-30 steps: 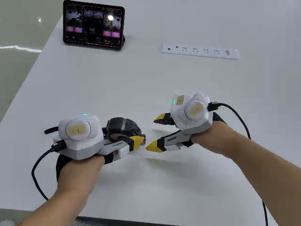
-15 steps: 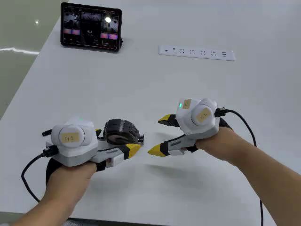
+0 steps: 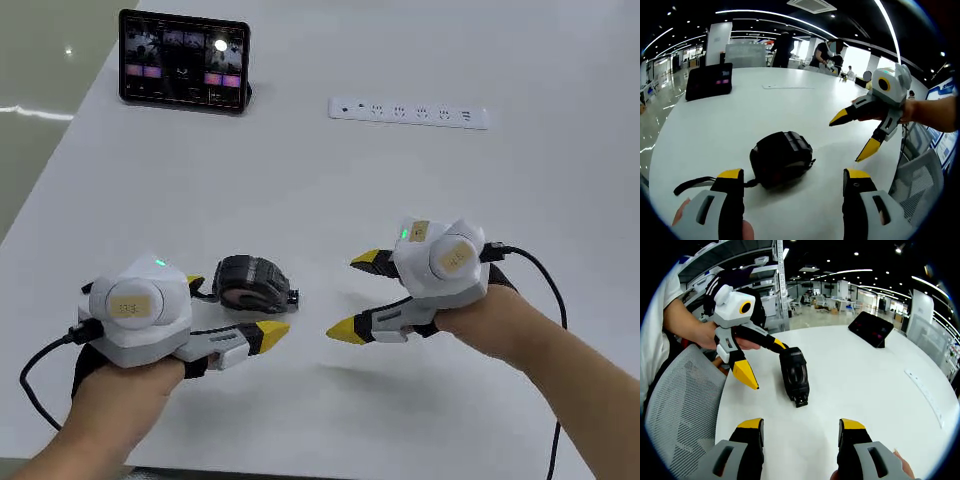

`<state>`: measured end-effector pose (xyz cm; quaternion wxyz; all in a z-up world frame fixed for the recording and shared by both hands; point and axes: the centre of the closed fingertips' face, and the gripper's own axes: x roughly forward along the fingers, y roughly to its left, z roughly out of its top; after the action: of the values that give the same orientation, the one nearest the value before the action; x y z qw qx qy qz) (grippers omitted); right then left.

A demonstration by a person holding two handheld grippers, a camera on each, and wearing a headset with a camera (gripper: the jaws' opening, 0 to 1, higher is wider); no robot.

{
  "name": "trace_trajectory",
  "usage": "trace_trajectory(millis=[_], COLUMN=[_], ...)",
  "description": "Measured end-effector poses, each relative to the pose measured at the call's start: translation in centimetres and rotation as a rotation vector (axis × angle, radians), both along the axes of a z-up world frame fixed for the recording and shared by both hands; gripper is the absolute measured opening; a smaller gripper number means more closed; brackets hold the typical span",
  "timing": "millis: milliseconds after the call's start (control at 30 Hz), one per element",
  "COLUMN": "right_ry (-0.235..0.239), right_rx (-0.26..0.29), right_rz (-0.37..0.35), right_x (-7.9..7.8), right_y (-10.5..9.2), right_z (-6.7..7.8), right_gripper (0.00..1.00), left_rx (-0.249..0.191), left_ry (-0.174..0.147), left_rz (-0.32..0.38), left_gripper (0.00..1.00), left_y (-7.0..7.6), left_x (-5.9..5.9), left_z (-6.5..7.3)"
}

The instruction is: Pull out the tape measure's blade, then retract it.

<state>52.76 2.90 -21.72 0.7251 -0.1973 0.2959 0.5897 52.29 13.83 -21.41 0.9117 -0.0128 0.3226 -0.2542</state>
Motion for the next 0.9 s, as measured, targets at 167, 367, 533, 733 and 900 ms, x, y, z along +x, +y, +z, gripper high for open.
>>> trace_trajectory(millis=[167, 367, 533, 733, 900], right_ry=[0.002, 0.005, 0.007, 0.003, 0.003], right_rx=[0.009, 0.015, 0.022, 0.031, 0.050], right_rz=[-0.026, -0.043, -0.054, -0.065, -0.086], right_x=[-0.4, -0.8, -0.8, -0.9, -1.2], right_y=[-0.7, -1.2, -1.3, -1.4, -2.0], right_z=[0.3, 0.4, 0.5, 0.8, 1.1], right_gripper=[0.59, 0.60, 0.60, 0.60, 0.62], left_rx=[0.026, 0.044, 0.040, 0.036, 0.032], left_ry=[-0.005, -0.013, -0.020, -0.027, -0.040], left_rz=[-0.023, -0.051, -0.059, -0.078, -0.102], left_gripper=[0.79, 0.80, 0.80, 0.80, 0.81], left_y=[0.2, 0.0, -0.1, -0.1, -0.2], left_x=[-0.4, -0.9, -1.0, -1.0, -1.4], left_z=[0.1, 0.2, 0.6, 0.7, 1.2])
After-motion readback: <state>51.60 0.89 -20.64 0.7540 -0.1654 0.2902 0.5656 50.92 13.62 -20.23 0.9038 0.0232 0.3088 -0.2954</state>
